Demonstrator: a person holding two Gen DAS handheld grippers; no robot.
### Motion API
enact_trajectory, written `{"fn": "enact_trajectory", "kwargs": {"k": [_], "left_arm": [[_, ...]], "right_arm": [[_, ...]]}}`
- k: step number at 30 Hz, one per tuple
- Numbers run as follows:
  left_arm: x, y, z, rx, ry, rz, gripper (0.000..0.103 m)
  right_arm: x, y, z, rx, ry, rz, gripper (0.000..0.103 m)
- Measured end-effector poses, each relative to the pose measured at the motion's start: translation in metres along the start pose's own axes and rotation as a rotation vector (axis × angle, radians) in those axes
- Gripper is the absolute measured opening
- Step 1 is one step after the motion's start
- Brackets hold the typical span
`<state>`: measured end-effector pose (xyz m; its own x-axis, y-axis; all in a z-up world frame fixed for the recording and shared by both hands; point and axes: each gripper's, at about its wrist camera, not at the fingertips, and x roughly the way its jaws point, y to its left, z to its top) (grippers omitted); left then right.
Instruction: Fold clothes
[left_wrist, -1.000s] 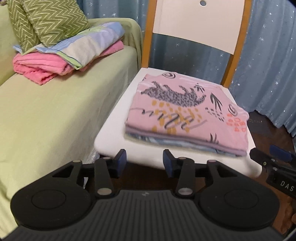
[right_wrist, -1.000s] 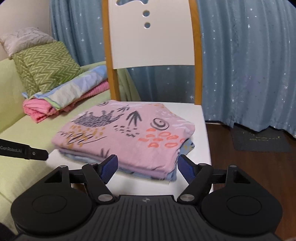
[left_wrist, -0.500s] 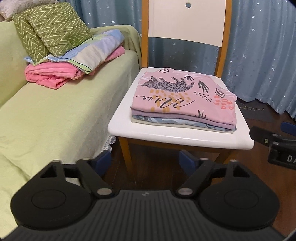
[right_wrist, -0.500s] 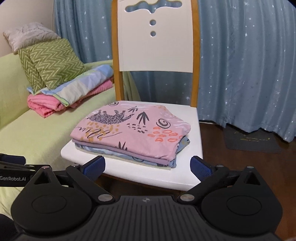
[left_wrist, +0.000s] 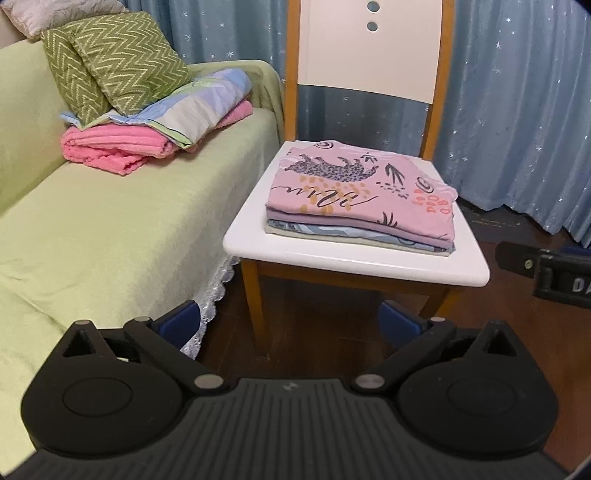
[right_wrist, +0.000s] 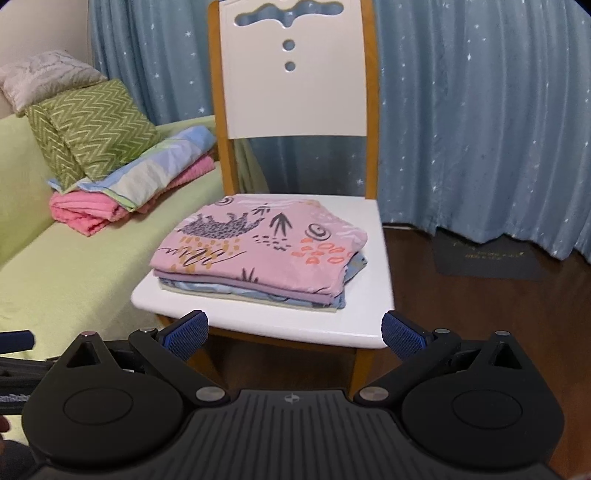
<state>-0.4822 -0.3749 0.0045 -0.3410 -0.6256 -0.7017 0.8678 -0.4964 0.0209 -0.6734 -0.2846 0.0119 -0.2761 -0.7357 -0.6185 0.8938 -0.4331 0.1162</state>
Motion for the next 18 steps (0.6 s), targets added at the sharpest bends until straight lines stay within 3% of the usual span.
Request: {"fn": "enact_trajectory", "kwargs": {"k": [4,9,18], "left_arm": [[-0.003,-0.012,-0.004,0.038,0.012,0.056,0.102],[-0.013,-0.021,-0.011,0.064,0.003,0.008,0.102],[-0.018,-0.021,-0.010,0.031,0.048,-0.002,0.102]], "right_arm": [[-0.007,-0.003,-0.003,0.000,0.005,0.005,0.103],[-0.013,-0.005,-0.005,-0.007,0.003,0.004,0.103],[-0.015,-0.009,-0.006,-0.025,0.023,-0.005,0.103]]}}
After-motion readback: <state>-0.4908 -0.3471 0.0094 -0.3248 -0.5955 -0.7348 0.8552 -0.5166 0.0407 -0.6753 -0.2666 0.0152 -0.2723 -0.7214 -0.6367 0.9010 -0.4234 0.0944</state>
